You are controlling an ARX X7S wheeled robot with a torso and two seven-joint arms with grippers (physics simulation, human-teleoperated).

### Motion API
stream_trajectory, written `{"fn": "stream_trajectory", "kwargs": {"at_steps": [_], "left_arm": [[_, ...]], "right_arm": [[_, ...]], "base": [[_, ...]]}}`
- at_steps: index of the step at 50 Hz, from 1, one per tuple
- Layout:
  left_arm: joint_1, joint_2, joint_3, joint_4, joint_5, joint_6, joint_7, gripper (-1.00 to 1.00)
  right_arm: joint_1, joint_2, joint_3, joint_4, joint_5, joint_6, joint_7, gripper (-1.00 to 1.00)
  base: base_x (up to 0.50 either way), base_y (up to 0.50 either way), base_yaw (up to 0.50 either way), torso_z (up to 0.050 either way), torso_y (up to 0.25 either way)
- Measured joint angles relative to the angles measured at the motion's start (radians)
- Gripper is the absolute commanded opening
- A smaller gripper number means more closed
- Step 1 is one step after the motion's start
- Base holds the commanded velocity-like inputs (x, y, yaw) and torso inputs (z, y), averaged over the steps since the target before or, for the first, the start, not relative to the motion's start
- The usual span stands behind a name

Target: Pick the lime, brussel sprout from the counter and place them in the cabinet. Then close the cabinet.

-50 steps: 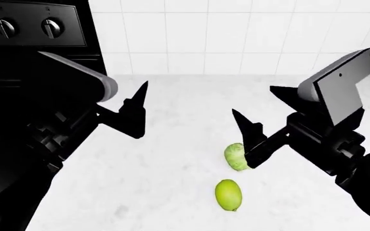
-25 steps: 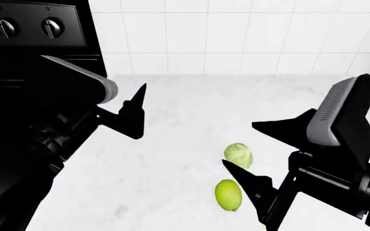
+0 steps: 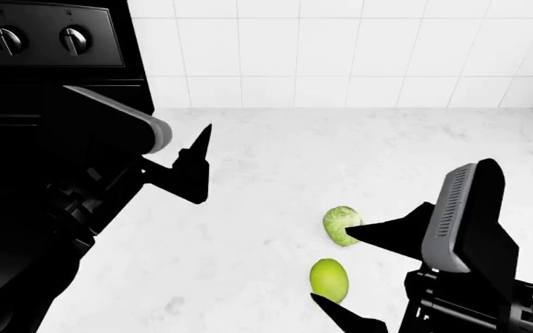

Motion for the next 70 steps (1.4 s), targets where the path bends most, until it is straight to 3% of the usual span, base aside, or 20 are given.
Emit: {"fn": "stream_trajectory", "kwargs": {"at_steps": [21, 46, 47, 70], "left_arm": [[0.011, -0.006, 0.005, -0.006, -0.005, 0.019, -0.006, 1.0], [0.032, -0.018, 0.011, -0.02, -0.003, 0.055, -0.007, 1.0], [0.033, -0.018, 0.011, -0.02, -0.003, 0.056, -0.007, 1.0], [0.052, -0.025, 0.004, -0.022, -0.009, 0.081, -0.013, 1.0]], "right_arm": [[-0.144, 0.024, -0.151, 0.0, -0.274, -0.12, -0.11, 1.0], [-0.191, 0.021, -0.337, 0.086, -0.489, -0.224, -0.14, 1.0], [-0.191, 0.02, -0.342, 0.089, -0.493, -0.226, -0.14, -1.0], [-0.121, -0.007, -0.32, 0.073, -0.439, -0.19, -0.085, -1.0]], "base": [[0.0, 0.0, 0.0, 0.0, 0.0], [0.0, 0.0, 0.0, 0.0, 0.0], [0.0, 0.0, 0.0, 0.0, 0.0], [0.0, 0.0, 0.0, 0.0, 0.0]]}}
